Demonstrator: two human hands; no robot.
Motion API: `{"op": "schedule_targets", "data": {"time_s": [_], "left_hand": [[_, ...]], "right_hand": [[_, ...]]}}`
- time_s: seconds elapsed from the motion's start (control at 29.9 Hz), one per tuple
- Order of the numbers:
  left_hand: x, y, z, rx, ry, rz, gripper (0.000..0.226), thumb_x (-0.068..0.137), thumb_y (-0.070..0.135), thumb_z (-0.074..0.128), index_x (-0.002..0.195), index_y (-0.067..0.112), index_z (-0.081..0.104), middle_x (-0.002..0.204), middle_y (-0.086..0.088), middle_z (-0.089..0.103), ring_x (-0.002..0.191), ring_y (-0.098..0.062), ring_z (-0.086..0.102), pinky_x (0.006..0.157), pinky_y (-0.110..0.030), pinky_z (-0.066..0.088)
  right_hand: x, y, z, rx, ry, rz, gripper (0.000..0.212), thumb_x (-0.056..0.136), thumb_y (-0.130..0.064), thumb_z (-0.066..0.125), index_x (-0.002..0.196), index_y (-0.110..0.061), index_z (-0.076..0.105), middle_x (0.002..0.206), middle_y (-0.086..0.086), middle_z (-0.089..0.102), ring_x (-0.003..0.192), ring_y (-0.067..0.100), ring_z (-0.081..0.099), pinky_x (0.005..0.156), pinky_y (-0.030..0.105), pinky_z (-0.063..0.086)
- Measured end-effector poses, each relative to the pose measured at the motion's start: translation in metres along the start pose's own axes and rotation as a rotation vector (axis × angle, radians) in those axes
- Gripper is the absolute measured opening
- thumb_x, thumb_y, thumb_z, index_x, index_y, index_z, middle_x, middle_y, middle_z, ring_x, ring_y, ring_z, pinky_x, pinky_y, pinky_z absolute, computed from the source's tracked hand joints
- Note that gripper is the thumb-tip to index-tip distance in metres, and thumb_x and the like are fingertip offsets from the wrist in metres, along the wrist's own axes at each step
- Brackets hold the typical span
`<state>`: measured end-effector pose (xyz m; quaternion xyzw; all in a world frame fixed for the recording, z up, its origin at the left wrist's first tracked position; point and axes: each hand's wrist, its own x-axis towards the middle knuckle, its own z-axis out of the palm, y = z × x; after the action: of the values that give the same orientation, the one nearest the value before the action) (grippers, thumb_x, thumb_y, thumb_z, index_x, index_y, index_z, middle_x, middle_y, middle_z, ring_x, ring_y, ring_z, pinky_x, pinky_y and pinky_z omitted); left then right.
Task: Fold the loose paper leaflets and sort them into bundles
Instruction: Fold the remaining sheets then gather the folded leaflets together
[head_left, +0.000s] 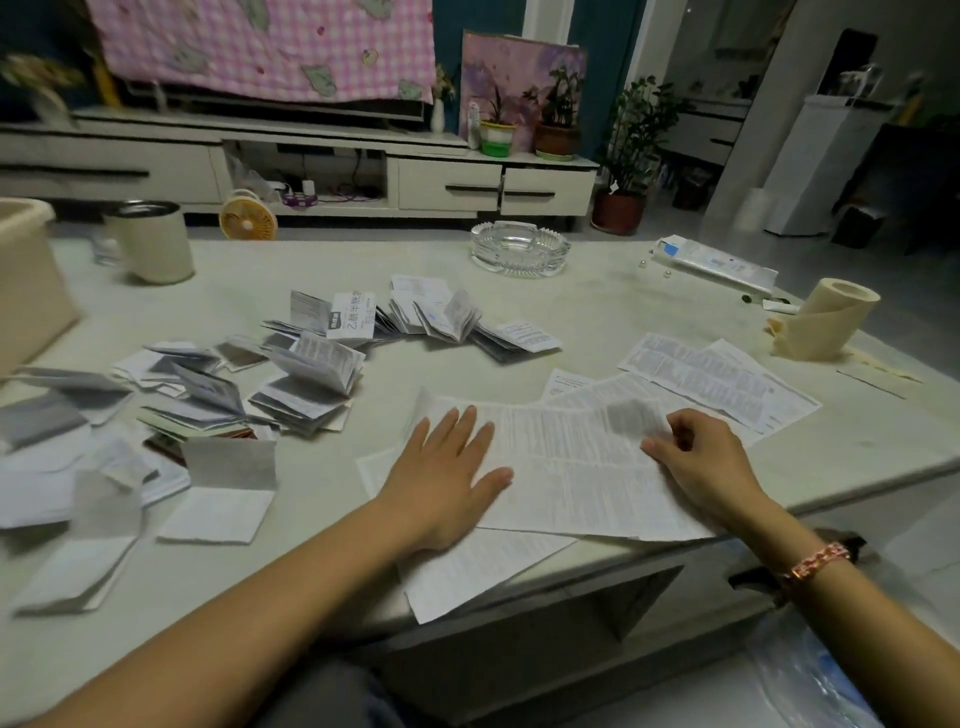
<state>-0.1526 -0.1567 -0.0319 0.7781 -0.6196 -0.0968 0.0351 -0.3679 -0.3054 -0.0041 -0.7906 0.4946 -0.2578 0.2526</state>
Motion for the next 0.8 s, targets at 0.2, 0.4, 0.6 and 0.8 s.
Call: {"op": "schedule_targets", "data": {"time_s": [0.2, 0.4, 0.6, 0.8], "left_hand": [[-0.014, -0.032, -0.003, -0.006, 0.057, -0.090, 0.069, 0.096, 0.054, 0.015, 0.150, 0.016, -0.004, 0.157, -0.002, -0.013, 0.144, -0.013, -0.013, 0.117, -0.032, -0.010], [-0.010, -0.044, -0.009, 0.008, 0.206, -0.100, 0.072, 0.090, 0.055, 0.003, 0.146, 0.019, 0.030, 0.155, 0.001, 0.024, 0.140, -0.021, 0.022, 0.114, -0.034, 0.016], [0.007, -0.058, -0.023, -0.038, 0.296, -0.142, 0.035, 0.101, 0.028, 0.036, 0.132, 0.027, 0.052, 0.141, 0.008, 0.046, 0.120, -0.023, 0.034, 0.084, -0.031, 0.020], [0.003, -0.066, -0.025, 0.034, 0.202, -0.083, 0.042, 0.101, 0.034, 0.027, 0.142, 0.029, 0.034, 0.154, 0.012, 0.023, 0.130, -0.025, 0.027, 0.101, -0.035, 0.021]], "right_hand": [[0.002, 0.001, 0.004, -0.045, 0.031, -0.022, 0.025, 0.085, -0.018, 0.065, 0.082, 0.005, 0.059, 0.078, 0.019, 0.058, 0.064, 0.019, 0.044, 0.056, 0.028, 0.033], [0.002, 0.000, 0.004, -0.038, 0.030, -0.010, 0.022, 0.085, -0.018, 0.065, 0.080, 0.003, 0.058, 0.071, 0.010, 0.052, 0.061, 0.016, 0.042, 0.056, 0.027, 0.033], [0.003, 0.001, 0.003, -0.030, 0.015, 0.004, 0.022, 0.085, -0.020, 0.065, 0.083, 0.002, 0.059, 0.071, 0.007, 0.052, 0.062, 0.015, 0.044, 0.054, 0.026, 0.033], [0.003, -0.001, 0.004, 0.007, 0.017, 0.023, 0.019, 0.084, -0.018, 0.066, 0.084, -0.001, 0.059, 0.071, 0.006, 0.051, 0.065, 0.017, 0.045, 0.058, 0.027, 0.035]]}}
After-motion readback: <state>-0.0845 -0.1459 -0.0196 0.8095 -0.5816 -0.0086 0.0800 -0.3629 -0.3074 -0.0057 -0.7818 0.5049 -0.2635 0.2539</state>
